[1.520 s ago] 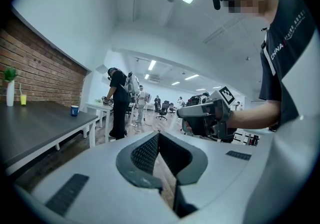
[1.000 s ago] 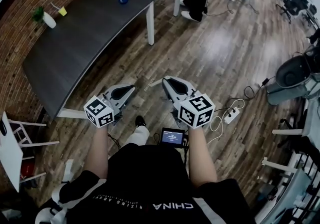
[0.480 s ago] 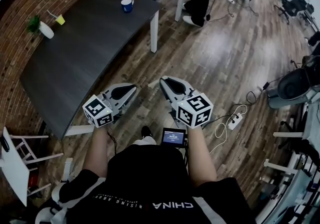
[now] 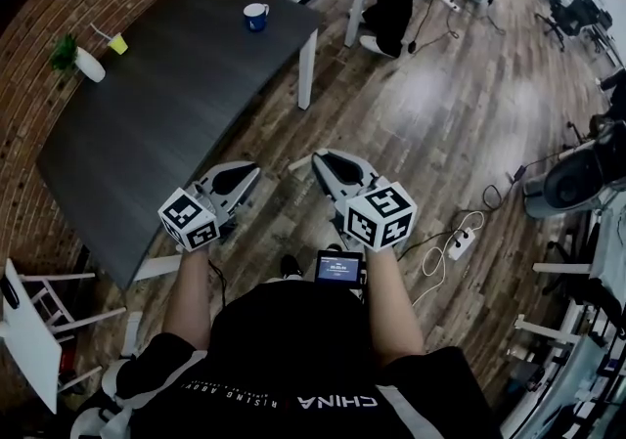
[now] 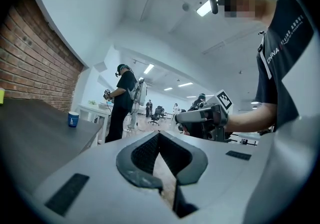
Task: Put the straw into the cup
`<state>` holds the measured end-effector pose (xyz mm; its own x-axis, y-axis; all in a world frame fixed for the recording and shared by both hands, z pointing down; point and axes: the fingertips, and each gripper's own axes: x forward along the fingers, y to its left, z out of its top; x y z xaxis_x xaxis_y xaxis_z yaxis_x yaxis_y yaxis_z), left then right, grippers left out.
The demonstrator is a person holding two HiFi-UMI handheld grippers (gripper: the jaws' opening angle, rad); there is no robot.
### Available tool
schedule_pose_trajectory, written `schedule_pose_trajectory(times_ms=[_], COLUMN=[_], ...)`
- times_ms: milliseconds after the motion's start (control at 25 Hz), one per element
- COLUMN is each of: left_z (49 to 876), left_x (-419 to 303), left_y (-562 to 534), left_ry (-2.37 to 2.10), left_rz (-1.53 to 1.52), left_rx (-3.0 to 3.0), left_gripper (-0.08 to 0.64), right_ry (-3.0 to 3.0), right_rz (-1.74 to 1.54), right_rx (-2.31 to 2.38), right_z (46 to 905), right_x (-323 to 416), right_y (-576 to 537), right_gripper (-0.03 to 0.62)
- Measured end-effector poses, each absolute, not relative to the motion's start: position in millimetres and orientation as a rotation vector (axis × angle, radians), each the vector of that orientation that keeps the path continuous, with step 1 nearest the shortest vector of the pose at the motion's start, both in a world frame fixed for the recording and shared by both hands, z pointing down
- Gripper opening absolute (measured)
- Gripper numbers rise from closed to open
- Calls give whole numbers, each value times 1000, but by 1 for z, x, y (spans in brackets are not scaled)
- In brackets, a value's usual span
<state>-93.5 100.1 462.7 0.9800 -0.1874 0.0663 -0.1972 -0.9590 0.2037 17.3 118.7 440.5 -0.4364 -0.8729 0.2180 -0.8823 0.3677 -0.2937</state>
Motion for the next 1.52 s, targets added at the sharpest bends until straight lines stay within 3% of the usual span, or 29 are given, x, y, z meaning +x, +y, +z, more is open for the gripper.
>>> schedule_pose_trajectory(times_ms=[480, 1000, 1520], left_z=[476, 457, 477], left_x=[-67, 5, 32], left_y=[35, -71, -123], left_ry=[-372, -505, -578], left_rz=[60, -5, 107], left_rx=[2884, 2846, 2799], left_gripper=[3, 5, 4], right_ry=[-2630, -2738, -2751], right_rz=[604, 581, 664], right_rx=[1563, 1431, 1366], right_z=[453, 437, 452], right_x=[44, 122, 151], right_y=[42, -71, -136], right_gripper=[46, 46, 46])
